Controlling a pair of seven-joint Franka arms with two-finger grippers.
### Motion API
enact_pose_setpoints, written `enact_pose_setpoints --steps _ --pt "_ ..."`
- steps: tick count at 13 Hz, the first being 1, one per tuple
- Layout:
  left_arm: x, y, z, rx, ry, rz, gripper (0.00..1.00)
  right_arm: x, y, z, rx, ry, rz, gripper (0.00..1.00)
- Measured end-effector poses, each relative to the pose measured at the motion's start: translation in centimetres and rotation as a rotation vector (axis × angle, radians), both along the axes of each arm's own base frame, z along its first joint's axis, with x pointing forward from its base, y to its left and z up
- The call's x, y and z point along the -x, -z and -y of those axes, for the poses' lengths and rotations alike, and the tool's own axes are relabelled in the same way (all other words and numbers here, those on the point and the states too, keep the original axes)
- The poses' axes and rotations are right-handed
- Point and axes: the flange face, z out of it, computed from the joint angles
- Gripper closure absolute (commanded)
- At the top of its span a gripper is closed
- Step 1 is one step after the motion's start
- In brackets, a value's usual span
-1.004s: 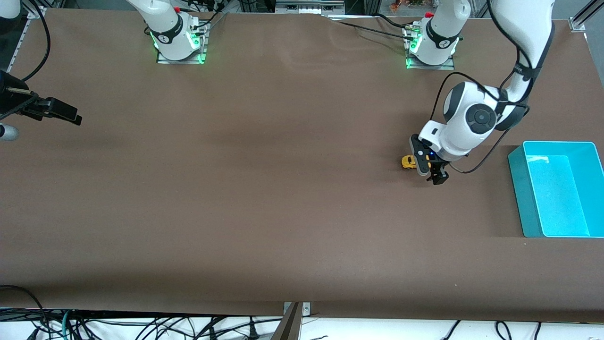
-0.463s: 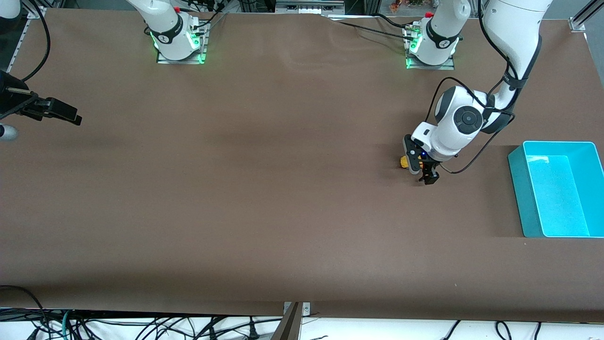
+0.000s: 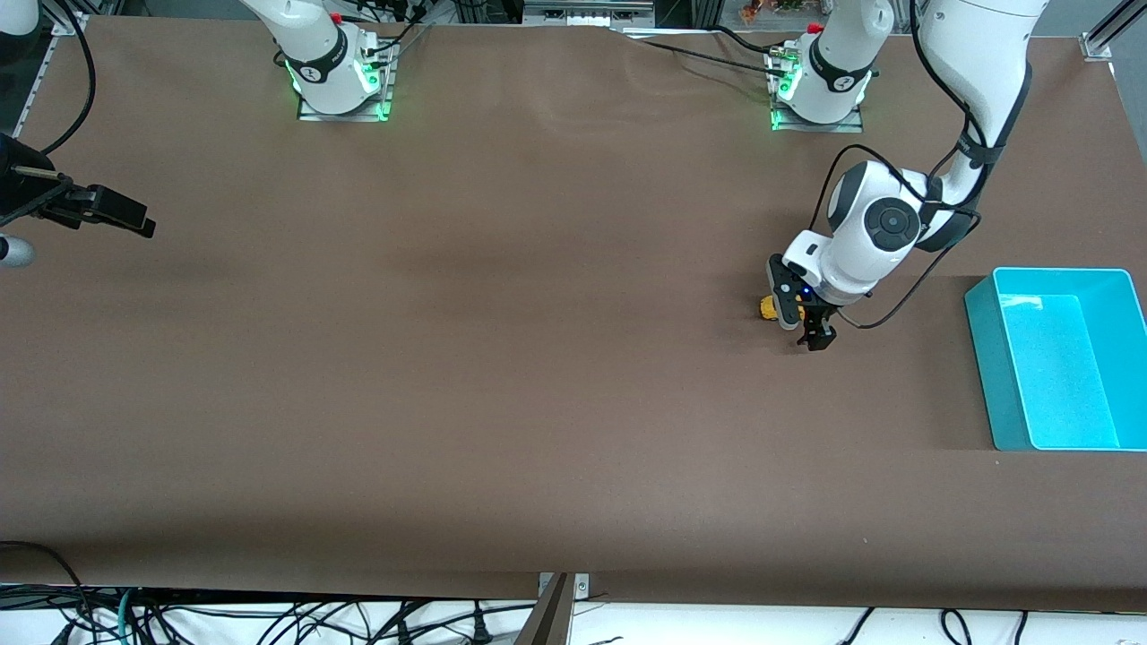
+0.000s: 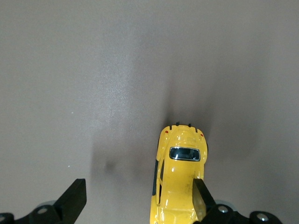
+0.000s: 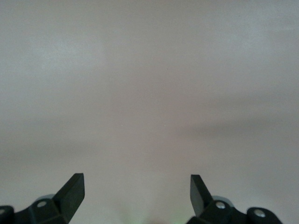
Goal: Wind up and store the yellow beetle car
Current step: 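Hold the yellow car in the left gripper and lift it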
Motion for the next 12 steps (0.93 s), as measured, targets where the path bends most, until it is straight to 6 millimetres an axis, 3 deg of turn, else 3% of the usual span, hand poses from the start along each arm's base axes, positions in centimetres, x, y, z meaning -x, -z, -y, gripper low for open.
enact_pose_setpoints --steps 8,10,12 --pt "1.3 1.0 -0.1 -0.014 0.012 -0.054 0.01 0.0 0.0 0.1 0.0 0.001 -0.001 0.0" --pt "1.7 1.4 0.0 -0.016 0.016 -0.065 0.27 0.0 0.0 0.1 0.0 0.001 -0.001 0.0" --pt "1.9 1.5 0.2 -0.016 0.02 -0.068 0.7 0.0 0.0 0.1 0.0 0.001 -0.001 0.0"
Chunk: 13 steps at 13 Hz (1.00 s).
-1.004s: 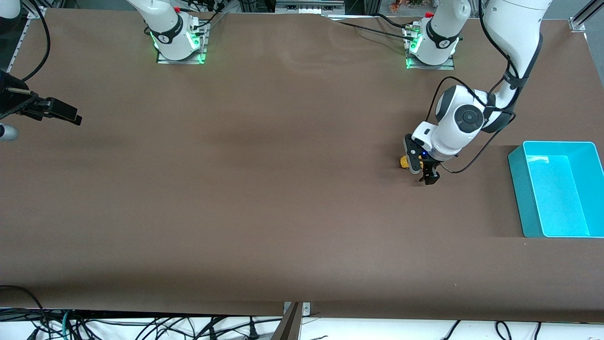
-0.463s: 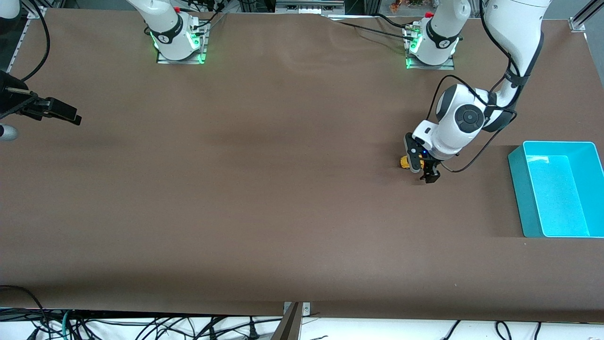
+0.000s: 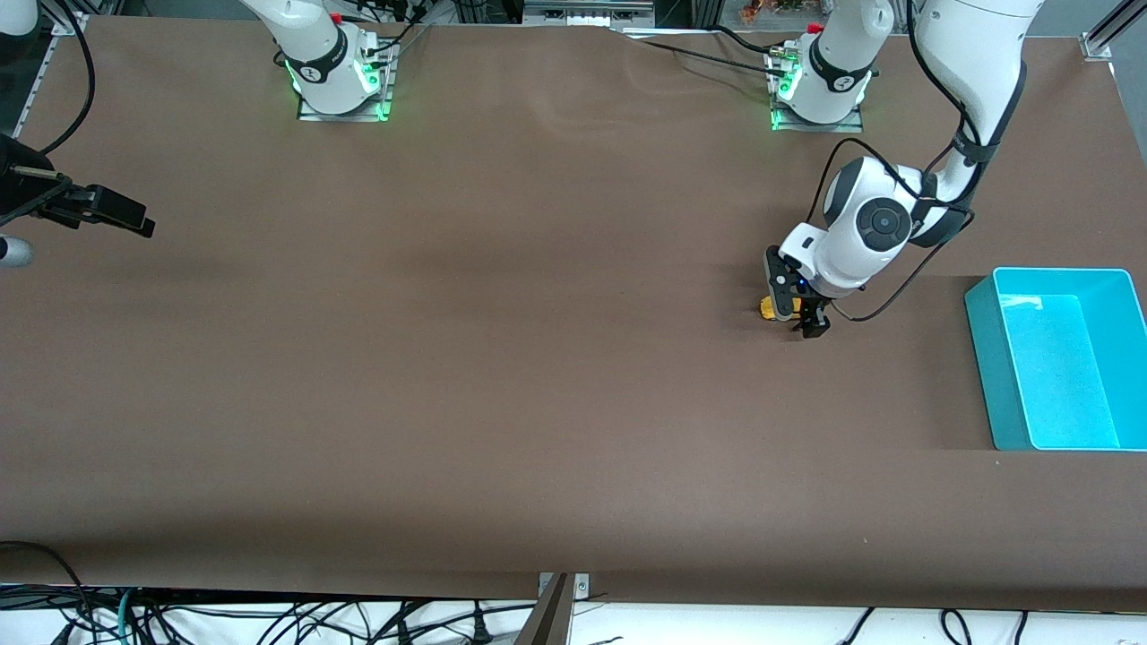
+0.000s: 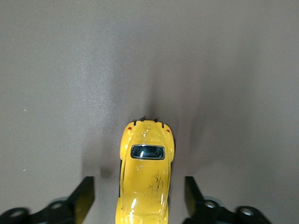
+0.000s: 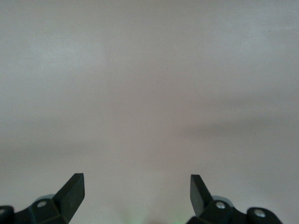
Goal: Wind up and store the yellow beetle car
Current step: 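Hold the yellow car in the left gripper and lift it, then carry the car with the left gripper into the cyan box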
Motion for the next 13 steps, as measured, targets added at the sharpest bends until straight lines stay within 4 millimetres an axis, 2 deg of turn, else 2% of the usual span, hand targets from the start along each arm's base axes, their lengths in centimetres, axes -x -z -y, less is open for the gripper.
enact_pose_setpoints --steps 2,6,8,9,11,13 --pt "0.0 0.1 0.1 0.0 0.001 -0.001 1.0 0.0 0.0 0.1 0.0 0.001 0.0 0.0" --pt "0.0 0.0 0.1 0.001 0.001 0.003 1.0 0.0 0.1 0.6 0.0 0.011 -0.002 0.0" --pt "-0.6 -0.8 -0.3 -0.001 -0.008 0.009 1.0 0.0 0.1 0.6 0.0 0.011 -0.002 0.0" --pt "-1.2 -1.8 -0.7 -0.012 -0.014 -0.006 1.0 0.0 0.1 0.6 0.0 0.011 -0.002 0.0" --pt "-3.7 -5.6 -2.2 -0.038 0.011 -0.045 1.0 0.0 0.1 0.6 0.0 0.011 -0.003 0.0" --pt "-6.7 -10.1 -5.4 -0.048 0.058 -0.056 1.0 0.0 0.1 0.6 0.0 0.012 -0.003 0.0"
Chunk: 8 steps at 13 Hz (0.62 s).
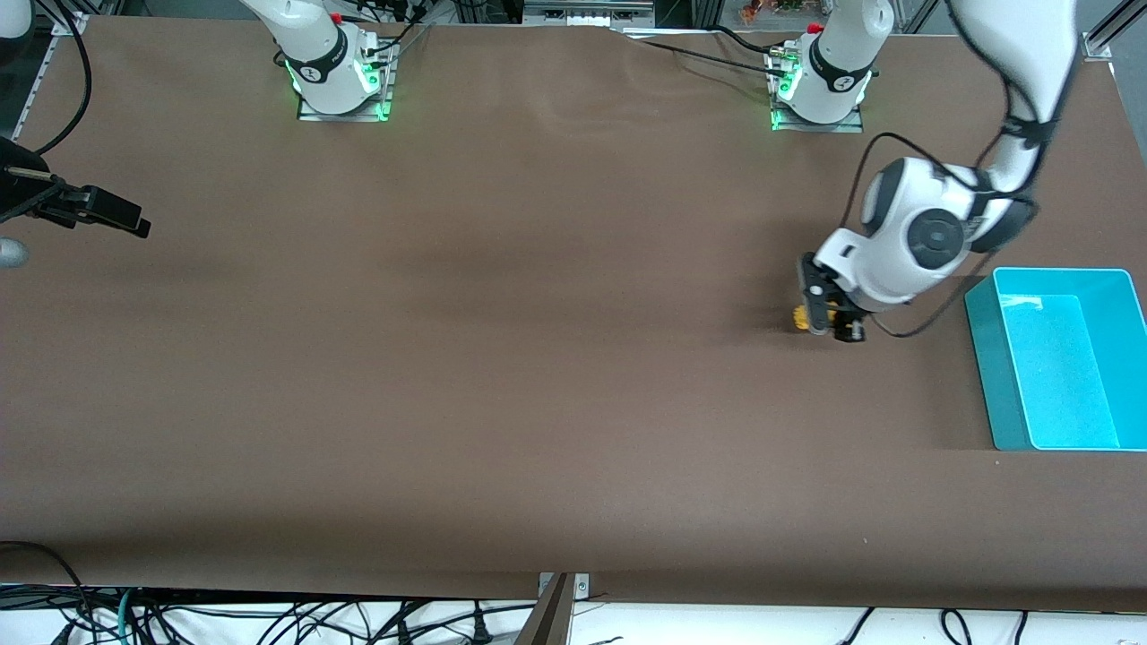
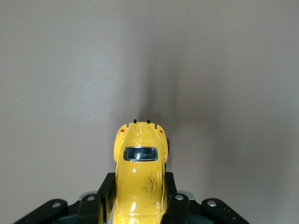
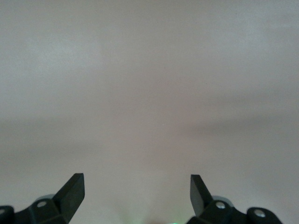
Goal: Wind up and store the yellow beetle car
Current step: 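Carry the car with the left gripper into the cyan box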
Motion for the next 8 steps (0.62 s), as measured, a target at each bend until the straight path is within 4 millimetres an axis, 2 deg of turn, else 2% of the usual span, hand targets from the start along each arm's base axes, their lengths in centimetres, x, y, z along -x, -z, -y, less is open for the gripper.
enact_pose_setpoints --steps 2,3,6,8 --pt "-1.8 -2.6 -5.0 0.003 0.032 0.004 1.0 0.0 0.0 0.0 0.0 0.0 0.0 0.0" --pt "-2.0 -3.0 -8.5 0.007 0.04 0.006 1.0 0.0 0.0 0.0 0.0 0.0 0.0 0.0" --pt "-1.7 -2.8 -19.4 0.026 0.062 0.006 1.0 0.0 0.0 0.0 0.0 0.0 0.0 0.0" --pt "-1.5 -2.5 -24.8 0.037 0.083 0.011 1.0 0.0 0.0 -0.1 -0.001 -0.001 0.001 0.0"
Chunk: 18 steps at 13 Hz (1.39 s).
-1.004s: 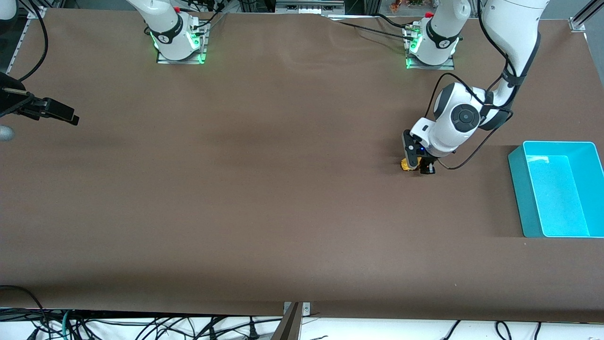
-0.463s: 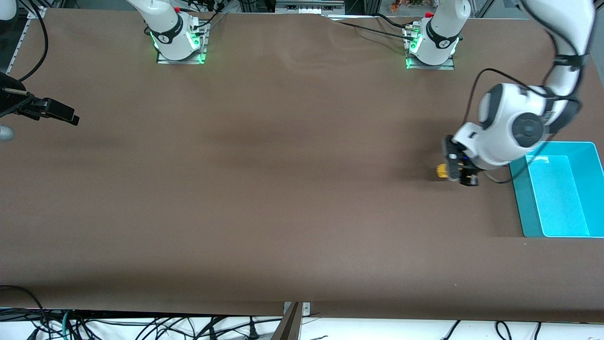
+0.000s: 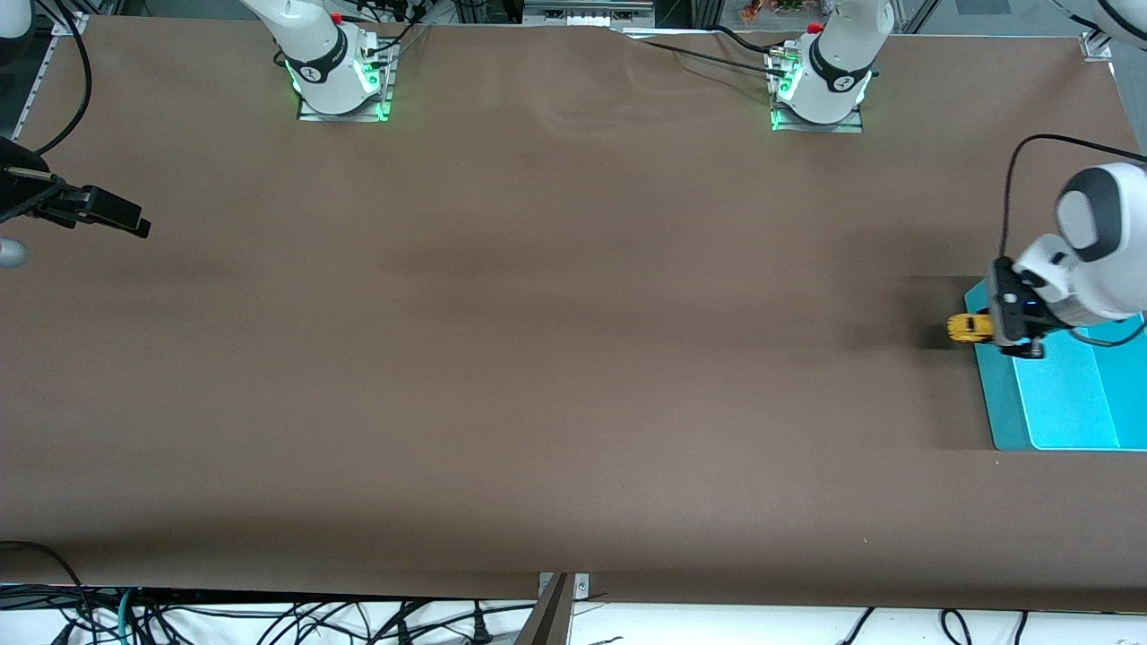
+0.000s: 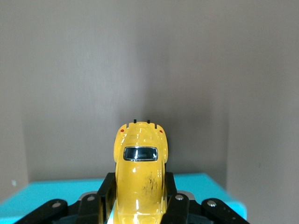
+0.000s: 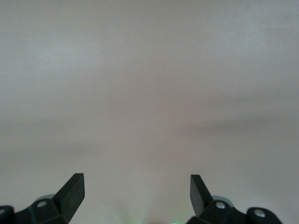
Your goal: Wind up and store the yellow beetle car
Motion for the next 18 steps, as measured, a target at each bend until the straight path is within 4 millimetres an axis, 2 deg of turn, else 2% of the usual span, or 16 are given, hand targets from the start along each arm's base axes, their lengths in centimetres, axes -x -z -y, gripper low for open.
enact_pose_setpoints --steps 4,6,8,10,12,13,14,15,16,17,18 --pt "0.6 2.6 -8.0 0.031 0.029 -0.007 1.0 0.0 -0.1 -0.5 0.0 -0.009 0.001 0.0" --pt "0.4 3.8 -10.9 0.046 0.05 -0.001 1.0 0.0 -0.1 -0.6 0.0 -0.011 0.002 0.0" --pt "0.2 5.6 -12.3 0.059 0.061 -0.004 1.0 0.0 -0.1 -0.6 0.0 -0.011 0.002 0.0" --pt "-0.1 8.1 -12.4 0.07 0.064 -0.003 1.0 0.0 -0.1 -0.6 0.0 -0.011 0.002 0.0" --pt "-0.3 8.9 -12.4 0.073 0.065 0.0 1.0 0.0 -0.1 -0.6 0.0 -0.011 0.002 0.0" --pt "-0.4 8.9 -12.4 0.073 0.065 0.001 0.88 0.0 -0.1 -0.6 0.0 -0.011 0.002 0.0" --pt "-0.4 8.9 -12.4 0.073 0.066 0.001 0.58 0.0 -0.1 -0.6 0.0 -0.011 0.002 0.0" --pt "-0.4 9.0 -12.3 0.074 0.067 0.001 0.17 0.0 -0.1 -0.6 0.0 -0.011 0.002 0.0" --pt "-0.5 9.2 -12.2 0.073 0.069 0.005 0.14 0.0 -0.1 -0.6 0.0 -0.011 0.002 0.0" --pt "-0.7 9.5 -12.1 0.073 0.071 0.01 0.0 0.0 -0.1 -0.6 0.0 -0.011 0.002 0.0" --pt "-0.8 9.7 -11.9 0.075 0.074 0.01 0.0 0.0 -0.1 -0.6 0.0 -0.011 0.002 0.0"
